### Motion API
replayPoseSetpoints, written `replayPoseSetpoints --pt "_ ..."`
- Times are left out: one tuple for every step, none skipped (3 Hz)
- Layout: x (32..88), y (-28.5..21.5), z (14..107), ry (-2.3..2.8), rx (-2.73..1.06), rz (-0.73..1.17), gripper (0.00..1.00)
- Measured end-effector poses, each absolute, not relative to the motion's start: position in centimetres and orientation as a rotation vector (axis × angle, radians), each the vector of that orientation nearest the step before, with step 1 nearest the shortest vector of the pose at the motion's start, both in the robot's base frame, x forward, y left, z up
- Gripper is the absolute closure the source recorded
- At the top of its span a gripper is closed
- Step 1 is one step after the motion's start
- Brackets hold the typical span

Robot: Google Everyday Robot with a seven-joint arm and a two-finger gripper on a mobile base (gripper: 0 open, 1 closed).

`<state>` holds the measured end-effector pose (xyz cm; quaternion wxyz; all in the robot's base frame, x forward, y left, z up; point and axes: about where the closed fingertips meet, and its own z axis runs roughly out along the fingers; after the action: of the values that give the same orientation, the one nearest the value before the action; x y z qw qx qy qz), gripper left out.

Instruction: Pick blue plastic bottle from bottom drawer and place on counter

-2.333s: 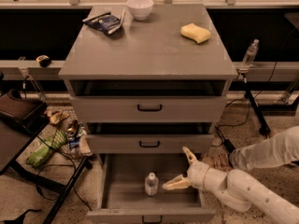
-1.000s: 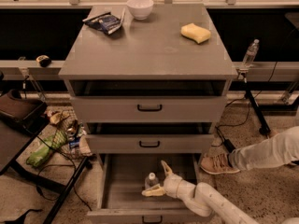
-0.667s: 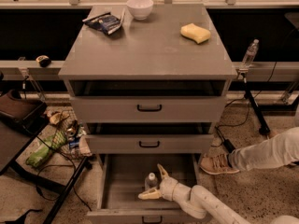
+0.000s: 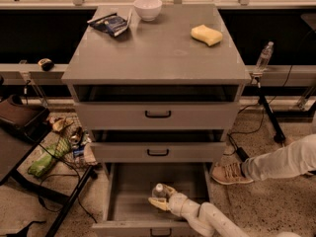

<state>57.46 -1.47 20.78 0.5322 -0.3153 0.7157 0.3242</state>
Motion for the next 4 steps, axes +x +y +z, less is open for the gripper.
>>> replayPoseSetpoints --pt "57.5 -1.5 20.6 1.709 -0.749 0.772 0.72" --pt "57.5 -1.5 20.6 1.709 -0.749 0.772 0.95" --pt "56.4 -1.8 24.0 1.678 -0.772 0.78 1.0" --pt "53.8 -6.1 29.7 1.714 -0.754 0.791 1.0"
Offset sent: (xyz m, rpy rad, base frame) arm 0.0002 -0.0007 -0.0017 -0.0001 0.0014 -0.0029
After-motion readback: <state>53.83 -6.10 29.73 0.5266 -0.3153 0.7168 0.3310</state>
